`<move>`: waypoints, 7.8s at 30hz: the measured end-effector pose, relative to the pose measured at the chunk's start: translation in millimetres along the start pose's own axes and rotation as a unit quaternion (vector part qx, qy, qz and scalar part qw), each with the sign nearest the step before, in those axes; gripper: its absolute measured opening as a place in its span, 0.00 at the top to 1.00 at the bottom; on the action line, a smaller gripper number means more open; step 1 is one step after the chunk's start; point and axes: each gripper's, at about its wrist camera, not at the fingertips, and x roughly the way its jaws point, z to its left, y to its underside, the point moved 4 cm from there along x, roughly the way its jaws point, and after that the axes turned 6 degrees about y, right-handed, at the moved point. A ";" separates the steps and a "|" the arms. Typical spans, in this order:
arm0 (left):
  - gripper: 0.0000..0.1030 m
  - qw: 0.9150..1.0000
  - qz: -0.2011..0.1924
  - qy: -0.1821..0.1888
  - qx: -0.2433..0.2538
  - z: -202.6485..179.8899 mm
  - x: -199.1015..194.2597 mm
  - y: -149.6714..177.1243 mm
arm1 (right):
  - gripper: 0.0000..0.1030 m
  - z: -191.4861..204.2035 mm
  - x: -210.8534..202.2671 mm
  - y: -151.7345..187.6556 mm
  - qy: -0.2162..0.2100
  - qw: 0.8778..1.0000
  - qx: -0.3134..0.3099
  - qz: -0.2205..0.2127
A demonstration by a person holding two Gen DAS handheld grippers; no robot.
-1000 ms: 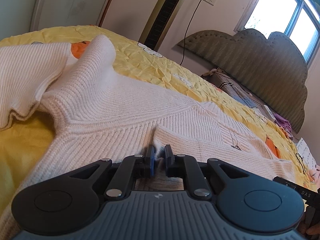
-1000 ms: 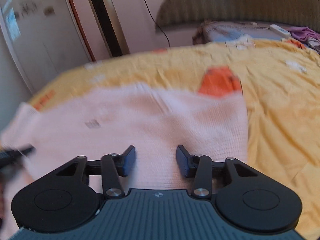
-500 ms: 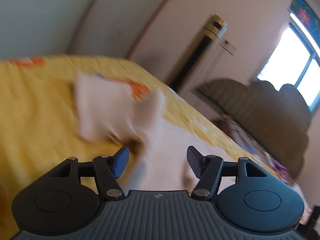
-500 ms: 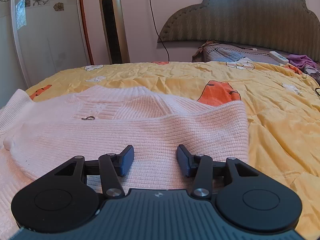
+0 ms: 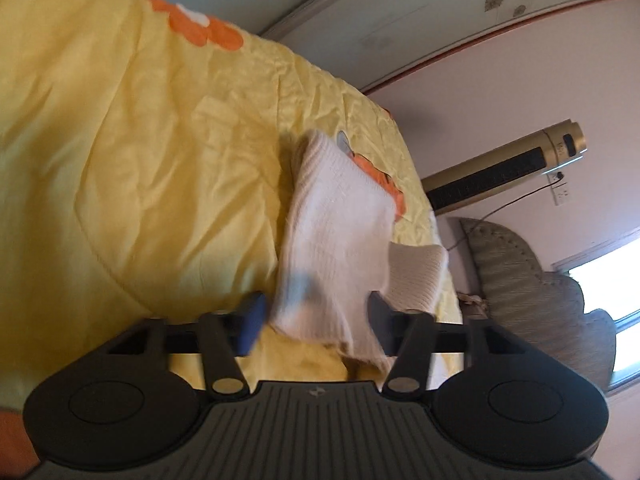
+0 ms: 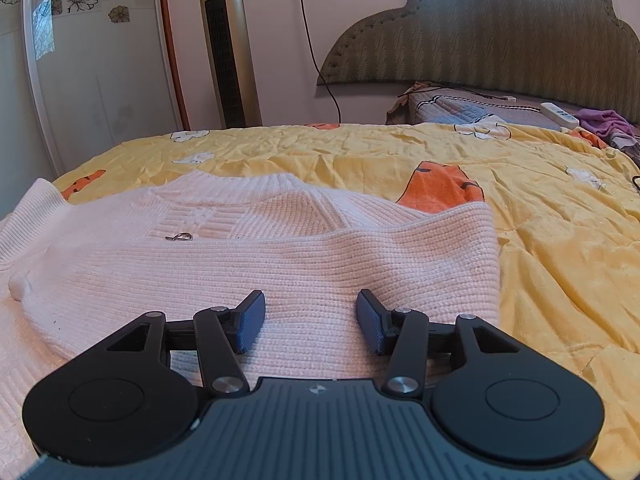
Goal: Fold small clothes
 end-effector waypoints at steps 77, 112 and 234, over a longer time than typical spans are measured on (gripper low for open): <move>0.89 0.983 0.049 0.130 0.117 -65.4 66.5 106.9 | 0.29 -0.5 -15.0 -16.8 -0.168 0.943 0.252 0.135; 0.71 0.974 0.056 0.126 0.177 -78.4 68.9 119.8 | 0.93 -46.3 -18.3 -28.0 -0.089 0.962 0.240 0.100; 0.39 0.862 0.136 -0.063 0.485 5.3 -174.1 155.3 | 0.21 -1.9 -278.7 191.8 -0.159 0.947 0.248 0.131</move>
